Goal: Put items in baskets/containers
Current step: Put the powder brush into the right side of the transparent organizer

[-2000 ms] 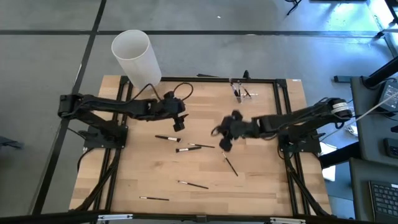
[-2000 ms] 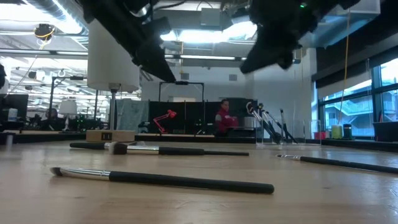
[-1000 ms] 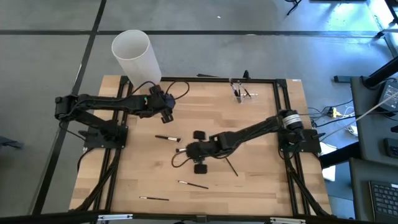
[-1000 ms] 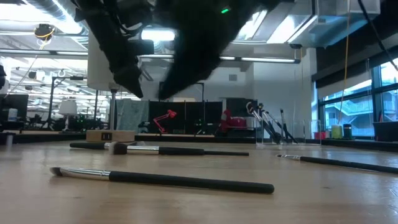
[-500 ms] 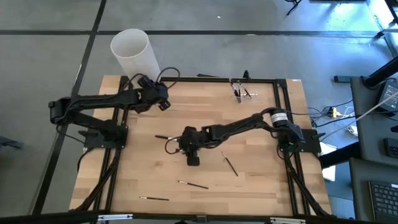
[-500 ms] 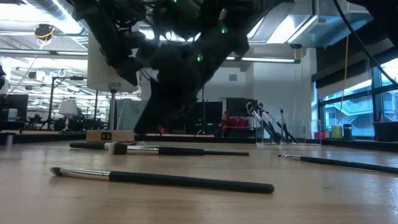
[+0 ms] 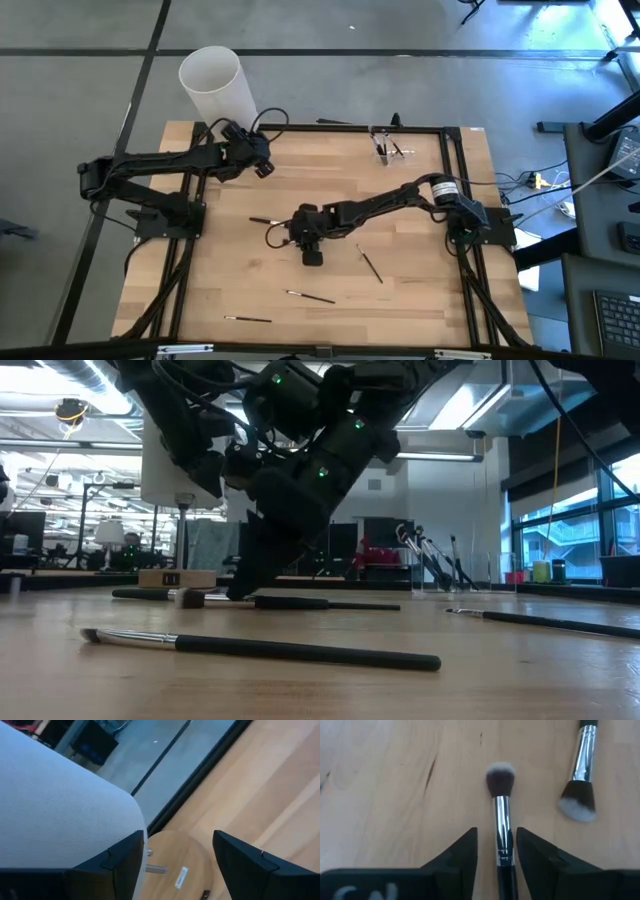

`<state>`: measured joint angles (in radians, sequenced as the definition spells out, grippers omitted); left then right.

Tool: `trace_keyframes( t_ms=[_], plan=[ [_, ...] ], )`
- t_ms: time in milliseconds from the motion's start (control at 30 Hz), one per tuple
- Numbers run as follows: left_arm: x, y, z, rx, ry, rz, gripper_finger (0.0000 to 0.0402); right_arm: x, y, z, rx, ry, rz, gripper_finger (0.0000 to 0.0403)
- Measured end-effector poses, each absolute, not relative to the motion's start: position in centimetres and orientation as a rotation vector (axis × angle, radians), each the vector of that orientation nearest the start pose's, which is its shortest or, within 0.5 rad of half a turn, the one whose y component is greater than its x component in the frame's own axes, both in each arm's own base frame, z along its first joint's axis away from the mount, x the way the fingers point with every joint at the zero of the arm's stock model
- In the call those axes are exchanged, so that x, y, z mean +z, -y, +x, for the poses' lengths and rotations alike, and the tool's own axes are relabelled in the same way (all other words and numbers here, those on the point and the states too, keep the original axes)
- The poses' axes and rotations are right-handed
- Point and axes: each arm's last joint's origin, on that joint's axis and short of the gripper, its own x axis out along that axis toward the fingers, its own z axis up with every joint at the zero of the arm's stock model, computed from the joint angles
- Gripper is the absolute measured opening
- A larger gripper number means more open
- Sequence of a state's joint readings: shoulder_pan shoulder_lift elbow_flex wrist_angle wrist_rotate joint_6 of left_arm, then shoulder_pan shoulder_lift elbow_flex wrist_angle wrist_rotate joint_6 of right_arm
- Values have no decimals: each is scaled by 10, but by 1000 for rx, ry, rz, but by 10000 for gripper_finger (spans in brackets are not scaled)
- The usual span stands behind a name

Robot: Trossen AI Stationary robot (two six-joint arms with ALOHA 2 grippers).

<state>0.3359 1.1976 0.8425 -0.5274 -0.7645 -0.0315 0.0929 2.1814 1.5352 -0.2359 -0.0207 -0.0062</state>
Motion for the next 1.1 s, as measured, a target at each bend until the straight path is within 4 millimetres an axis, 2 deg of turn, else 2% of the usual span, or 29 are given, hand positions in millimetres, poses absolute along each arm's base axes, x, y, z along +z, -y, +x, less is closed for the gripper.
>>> trace_keyframes(
  t_ms=[267,400,600,767,933,1000,1100],
  plan=[
    [252,-95,212,1018,-885,151,235,129,-44,465,113,-915,-35,76],
    [252,-95,212,1018,-885,151,235,129,-44,465,96,-916,7,53],
    [251,-95,212,1015,-889,157,235,152,-44,458,81,-911,81,57],
    [251,-94,211,1013,-902,161,235,199,-43,446,85,-799,129,61],
    [249,-94,209,1008,-934,167,235,231,-37,413,-22,-729,115,49],
    [248,-93,208,1009,-948,165,235,246,-30,387,-82,-696,126,55],
    [247,-93,206,1012,-962,156,235,260,-17,339,-239,-615,128,69]
  ],
)
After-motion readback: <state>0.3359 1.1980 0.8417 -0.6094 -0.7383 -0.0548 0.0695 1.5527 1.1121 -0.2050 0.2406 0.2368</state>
